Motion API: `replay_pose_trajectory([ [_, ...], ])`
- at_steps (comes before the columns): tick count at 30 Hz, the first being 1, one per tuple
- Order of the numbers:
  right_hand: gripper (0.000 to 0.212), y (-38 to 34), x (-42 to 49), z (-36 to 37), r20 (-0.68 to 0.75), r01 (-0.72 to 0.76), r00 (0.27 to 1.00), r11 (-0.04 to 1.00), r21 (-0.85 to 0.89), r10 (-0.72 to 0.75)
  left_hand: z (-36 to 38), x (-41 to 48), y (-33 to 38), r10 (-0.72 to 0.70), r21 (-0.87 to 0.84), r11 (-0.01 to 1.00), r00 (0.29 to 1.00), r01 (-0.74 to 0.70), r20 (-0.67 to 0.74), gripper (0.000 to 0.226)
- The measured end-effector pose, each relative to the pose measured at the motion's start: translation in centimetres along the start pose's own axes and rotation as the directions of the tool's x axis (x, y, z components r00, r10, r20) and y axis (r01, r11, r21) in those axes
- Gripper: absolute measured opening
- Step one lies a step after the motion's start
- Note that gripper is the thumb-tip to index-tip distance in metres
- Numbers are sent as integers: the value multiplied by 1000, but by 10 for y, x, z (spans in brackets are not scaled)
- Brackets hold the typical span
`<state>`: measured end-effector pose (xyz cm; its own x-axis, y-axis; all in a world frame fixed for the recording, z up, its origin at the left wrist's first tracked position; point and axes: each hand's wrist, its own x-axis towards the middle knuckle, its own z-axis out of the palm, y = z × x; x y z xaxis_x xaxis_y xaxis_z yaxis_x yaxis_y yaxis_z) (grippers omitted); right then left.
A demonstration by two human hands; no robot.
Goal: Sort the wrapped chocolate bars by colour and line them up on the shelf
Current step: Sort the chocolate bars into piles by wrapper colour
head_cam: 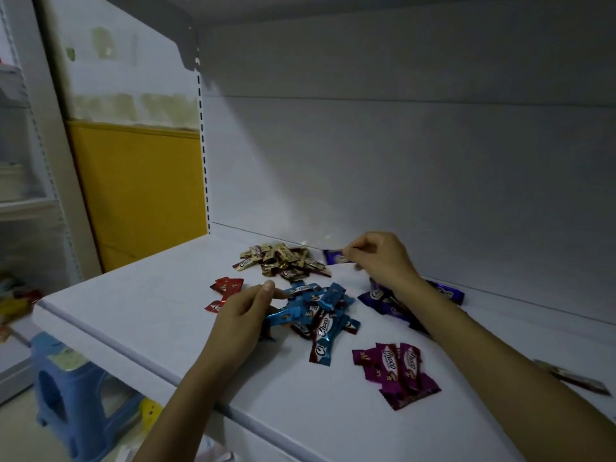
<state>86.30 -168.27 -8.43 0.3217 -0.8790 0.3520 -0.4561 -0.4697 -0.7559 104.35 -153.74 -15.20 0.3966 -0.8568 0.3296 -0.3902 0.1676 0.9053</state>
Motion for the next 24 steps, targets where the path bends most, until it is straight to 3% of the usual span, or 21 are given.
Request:
replay_pose_trajectory([
  [2,8,23,9,-29,-98,38,990,874,-484,-97,1,-1,1,-9,-7,1000,1000,9,9,39],
  [3,8,36,10,-42,-84,29,991,792,-610,-101,1,-1,2,-10,-7,1000,1000,10,10,40],
  [8,5,60,15,-70,83,-97,974,715,-693,212,0,-1,2,-8,-9,1000,1000,8,-20,40],
  [11,21,57,18,-72,53,-105,977,686,-720,205,1,0,0,-4,9,1000,1000,4,-23,32],
  [14,39,41,15,-58,67,-11,996,789,-615,67,1,2,-2,4,37,999,1000,-3,-15,26],
  [17,29,1,-2,-36,316,98,949,968,-231,-21,0,2,-2,12,49,999,1000,-11,-15,26],
  [19,32,-27,-19,-19,463,129,878,991,16,-122,1,2,-1,12,47,999,1000,-11,-18,27],
  [22,51,-45,-48,17,572,272,785,962,27,-238,0,1,-1,21,36,999,1000,-20,-20,26],
  [24,44,-46,-60,39,549,398,770,917,-18,-324,-1,2,-2,22,8,1000,999,-22,-38,26],
])
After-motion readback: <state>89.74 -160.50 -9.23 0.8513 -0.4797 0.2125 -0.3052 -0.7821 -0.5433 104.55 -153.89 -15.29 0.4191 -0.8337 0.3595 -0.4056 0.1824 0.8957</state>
